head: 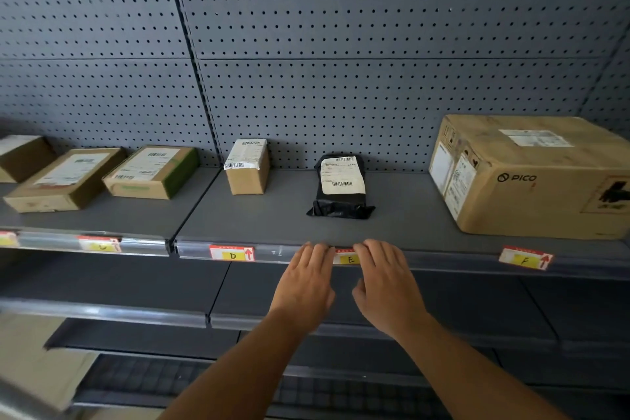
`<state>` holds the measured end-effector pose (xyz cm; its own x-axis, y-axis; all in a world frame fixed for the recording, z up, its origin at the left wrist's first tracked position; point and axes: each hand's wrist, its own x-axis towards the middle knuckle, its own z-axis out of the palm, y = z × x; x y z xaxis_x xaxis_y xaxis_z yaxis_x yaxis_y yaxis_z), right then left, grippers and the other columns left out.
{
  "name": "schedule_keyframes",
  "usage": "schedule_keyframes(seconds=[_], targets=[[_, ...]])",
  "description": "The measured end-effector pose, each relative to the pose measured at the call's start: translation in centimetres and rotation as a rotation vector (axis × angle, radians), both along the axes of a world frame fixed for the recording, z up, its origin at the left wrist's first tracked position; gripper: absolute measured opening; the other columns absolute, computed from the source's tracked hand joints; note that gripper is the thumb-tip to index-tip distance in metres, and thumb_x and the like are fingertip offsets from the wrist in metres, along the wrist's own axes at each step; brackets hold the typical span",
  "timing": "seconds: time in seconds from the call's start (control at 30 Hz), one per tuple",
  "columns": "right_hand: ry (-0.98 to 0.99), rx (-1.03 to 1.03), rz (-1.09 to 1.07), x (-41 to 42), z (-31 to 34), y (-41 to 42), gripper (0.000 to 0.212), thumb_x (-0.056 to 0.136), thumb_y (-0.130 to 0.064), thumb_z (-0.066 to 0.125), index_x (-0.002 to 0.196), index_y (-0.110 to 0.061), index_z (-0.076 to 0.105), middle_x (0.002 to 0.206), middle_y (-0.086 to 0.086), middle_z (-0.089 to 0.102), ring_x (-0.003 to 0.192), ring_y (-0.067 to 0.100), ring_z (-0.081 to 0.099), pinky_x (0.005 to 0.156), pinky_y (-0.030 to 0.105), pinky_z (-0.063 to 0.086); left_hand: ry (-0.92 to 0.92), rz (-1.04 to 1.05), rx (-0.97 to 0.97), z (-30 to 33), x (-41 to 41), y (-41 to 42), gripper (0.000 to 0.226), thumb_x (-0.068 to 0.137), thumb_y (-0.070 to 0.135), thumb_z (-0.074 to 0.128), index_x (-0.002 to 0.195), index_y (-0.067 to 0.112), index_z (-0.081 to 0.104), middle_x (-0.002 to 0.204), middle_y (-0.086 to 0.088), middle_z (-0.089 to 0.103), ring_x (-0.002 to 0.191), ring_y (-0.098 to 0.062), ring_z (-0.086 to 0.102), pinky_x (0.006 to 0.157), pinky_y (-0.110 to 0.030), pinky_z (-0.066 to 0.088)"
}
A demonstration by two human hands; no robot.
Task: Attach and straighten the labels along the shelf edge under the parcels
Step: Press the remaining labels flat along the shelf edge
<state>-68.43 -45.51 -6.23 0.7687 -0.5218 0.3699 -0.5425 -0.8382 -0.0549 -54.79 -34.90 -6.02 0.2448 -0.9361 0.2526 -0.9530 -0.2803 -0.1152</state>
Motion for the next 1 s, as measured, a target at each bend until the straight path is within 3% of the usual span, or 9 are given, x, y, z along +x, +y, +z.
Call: schedule_keyframes(seconds=[0.23,0.7,1.0], targets=[[0.028,-0.035,-0.005,0.2,0.2,-0.2,0.047,0.075,-0.023,0.071,0.120,-0.014,0.057,0.114,0.003,0.055,0.105,0.024,0.053,0.100,0.043,0.046,0.006,-0.007,-0.005,-0.1,0.0,0.1,0.069,0.094,0.029,0.049,0.152,0.009,0.017,0.148,-0.010,0.031,0.140,-0.027,0.025,0.123,-0.041,0.012],[0.028,-0.017,-0.052,-0.7,-1.2,0.2,0.063,0.075,-0.026,0.074,0.132,-0.013,0.052,0.128,0.005,0.055,0.117,0.025,0.054,0.107,0.046,0.044,0.019,-0.054,-0.039,-0.1,0.4,0.0,0.064,0.091,0.027,0.051,0.147,0.011,0.026,0.141,-0.008,0.038,0.134,-0.027,0.033,0.122,-0.040,0.015],[0.025,-0.024,-0.050,-0.1,-0.6,0.3,0.056,0.074,-0.023,0.073,0.126,-0.014,0.054,0.122,0.004,0.056,0.112,0.025,0.055,0.103,0.044,0.045,-0.002,-0.062,-0.047,0.1,0.6,0.5,0.068,0.094,0.029,0.051,0.150,0.007,0.020,0.146,-0.011,0.034,0.140,-0.030,0.027,0.120,-0.040,0.001]])
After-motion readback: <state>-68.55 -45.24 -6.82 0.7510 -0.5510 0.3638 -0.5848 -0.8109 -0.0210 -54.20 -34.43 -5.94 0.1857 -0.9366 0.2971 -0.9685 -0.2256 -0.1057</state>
